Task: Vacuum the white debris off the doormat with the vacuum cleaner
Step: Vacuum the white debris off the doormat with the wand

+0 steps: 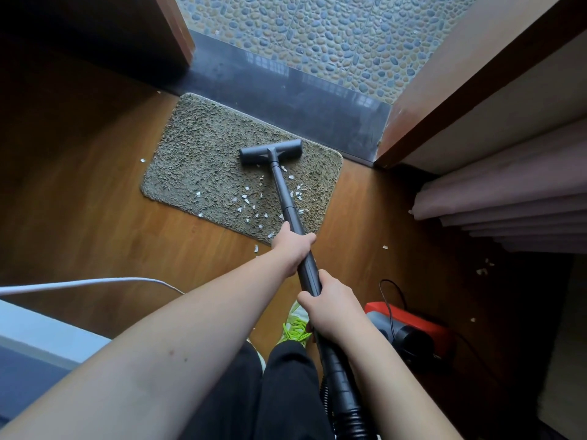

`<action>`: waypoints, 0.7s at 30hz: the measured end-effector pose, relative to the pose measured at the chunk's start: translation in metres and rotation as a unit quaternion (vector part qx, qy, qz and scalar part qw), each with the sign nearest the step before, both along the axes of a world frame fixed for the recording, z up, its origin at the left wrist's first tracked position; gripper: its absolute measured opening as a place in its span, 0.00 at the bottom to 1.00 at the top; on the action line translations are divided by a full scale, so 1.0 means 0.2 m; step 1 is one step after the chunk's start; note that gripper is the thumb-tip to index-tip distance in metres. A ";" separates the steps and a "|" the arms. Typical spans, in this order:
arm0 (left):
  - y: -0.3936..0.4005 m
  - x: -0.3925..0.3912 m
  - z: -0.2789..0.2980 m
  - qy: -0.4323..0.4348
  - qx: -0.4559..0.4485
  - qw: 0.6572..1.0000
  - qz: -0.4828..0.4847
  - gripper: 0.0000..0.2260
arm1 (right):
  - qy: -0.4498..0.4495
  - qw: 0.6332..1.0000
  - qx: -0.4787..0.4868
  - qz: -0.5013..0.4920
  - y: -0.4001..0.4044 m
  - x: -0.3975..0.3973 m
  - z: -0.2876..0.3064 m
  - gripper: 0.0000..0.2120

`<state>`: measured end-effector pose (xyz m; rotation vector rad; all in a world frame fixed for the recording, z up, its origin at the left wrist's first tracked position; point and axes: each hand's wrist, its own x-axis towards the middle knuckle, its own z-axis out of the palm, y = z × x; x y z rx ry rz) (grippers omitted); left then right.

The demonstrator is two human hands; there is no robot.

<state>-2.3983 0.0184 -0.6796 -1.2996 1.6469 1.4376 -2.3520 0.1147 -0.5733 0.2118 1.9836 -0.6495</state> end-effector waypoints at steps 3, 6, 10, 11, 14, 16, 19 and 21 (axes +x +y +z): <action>0.02 0.02 0.00 -0.005 0.009 1.000 0.008 0.40 | -0.012 1.000 0.003 0.012 0.01 0.01 0.00 0.09; 0.04 0.04 0.02 -0.005 0.013 1.000 0.001 0.39 | -0.013 1.000 0.013 0.013 0.04 0.03 0.01 0.11; 0.10 0.11 0.03 -0.016 0.025 1.000 0.000 0.40 | -0.017 1.000 0.016 0.014 0.12 0.09 0.05 0.10; 0.12 0.13 0.04 -0.020 0.025 0.999 -0.003 0.40 | -0.018 1.000 0.016 0.014 0.14 0.11 0.06 0.09; 0.16 0.19 0.07 -0.024 0.017 0.999 -0.013 0.38 | -0.009 1.000 0.015 0.022 0.21 0.16 0.08 0.06; 0.19 0.23 0.07 -0.028 0.015 0.999 -0.020 0.38 | -0.014 1.000 0.013 0.018 0.24 0.20 0.11 0.07; 0.22 0.29 0.07 -0.036 0.019 0.999 -0.028 0.38 | -0.024 1.000 0.011 0.008 0.28 0.25 0.14 0.08; 0.24 0.32 0.07 -0.041 0.022 0.998 -0.034 0.38 | -0.026 1.000 0.009 0.009 0.30 0.28 0.15 0.10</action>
